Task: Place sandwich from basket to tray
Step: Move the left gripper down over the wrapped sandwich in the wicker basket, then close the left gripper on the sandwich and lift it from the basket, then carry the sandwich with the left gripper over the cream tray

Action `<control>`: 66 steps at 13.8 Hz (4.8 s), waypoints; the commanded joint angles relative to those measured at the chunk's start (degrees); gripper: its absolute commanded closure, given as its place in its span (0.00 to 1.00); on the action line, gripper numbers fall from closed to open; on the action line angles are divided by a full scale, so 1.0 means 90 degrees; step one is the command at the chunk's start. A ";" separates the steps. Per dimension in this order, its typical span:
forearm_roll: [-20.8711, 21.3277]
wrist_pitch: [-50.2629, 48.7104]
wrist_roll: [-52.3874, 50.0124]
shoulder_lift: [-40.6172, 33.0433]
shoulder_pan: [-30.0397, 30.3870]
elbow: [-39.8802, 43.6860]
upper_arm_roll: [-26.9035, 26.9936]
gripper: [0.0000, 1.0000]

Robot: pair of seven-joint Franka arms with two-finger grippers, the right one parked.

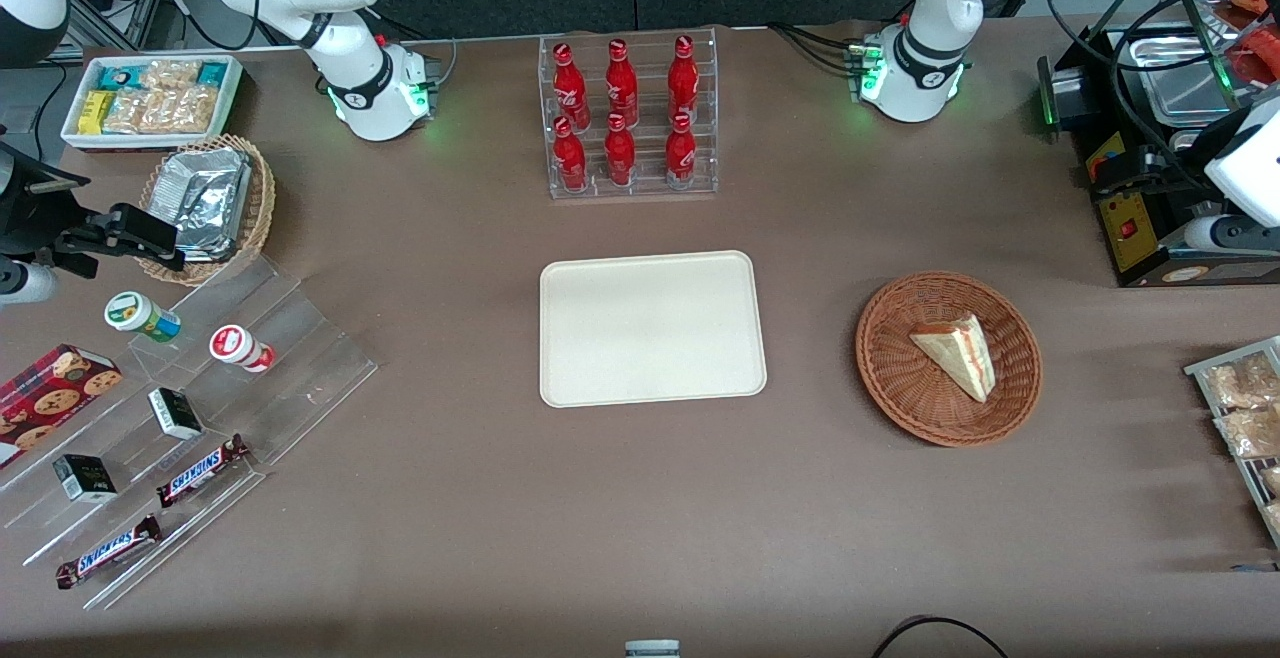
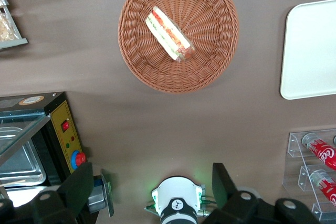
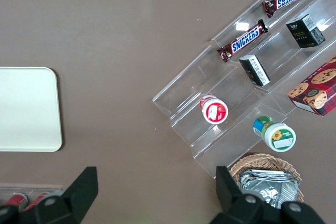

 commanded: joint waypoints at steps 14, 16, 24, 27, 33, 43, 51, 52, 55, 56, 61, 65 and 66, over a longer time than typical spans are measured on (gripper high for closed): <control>0.0452 0.3883 -0.2947 0.0102 -0.0302 -0.2966 -0.0131 0.00; 0.0472 0.4571 -0.3771 0.0374 -0.0480 -0.3340 -0.0141 0.00; 0.0452 0.6855 -0.5288 0.0776 -0.0559 -0.4697 -0.0121 0.00; 0.0462 0.7083 -0.5347 0.0942 -0.0559 -0.4825 -0.0112 0.00; 0.0433 0.7413 -0.5366 0.1157 -0.0432 -0.4796 0.0005 0.00; 0.0433 0.7435 -0.5669 0.1323 -0.0500 -0.4825 -0.0014 0.30; 0.0472 0.5565 -0.5640 0.0894 -0.0752 -0.4067 -0.0092 1.00; 0.0482 0.4979 -0.5640 0.0845 -0.0928 -0.3754 -0.0092 1.00; 0.0404 0.3659 -0.5776 0.0776 -0.1718 -0.2759 -0.0102 1.00; 0.0404 0.3297 -0.5767 0.0853 -0.2069 -0.2388 -0.0102 1.00; -0.0016 0.3108 -0.5835 0.1613 -0.3496 -0.1302 -0.0102 1.00; -0.0368 0.3321 -0.6070 0.3028 -0.4443 -0.0131 -0.0102 1.00; -0.0368 0.3603 -0.6070 0.3293 -0.4639 -0.0012 -0.0102 1.00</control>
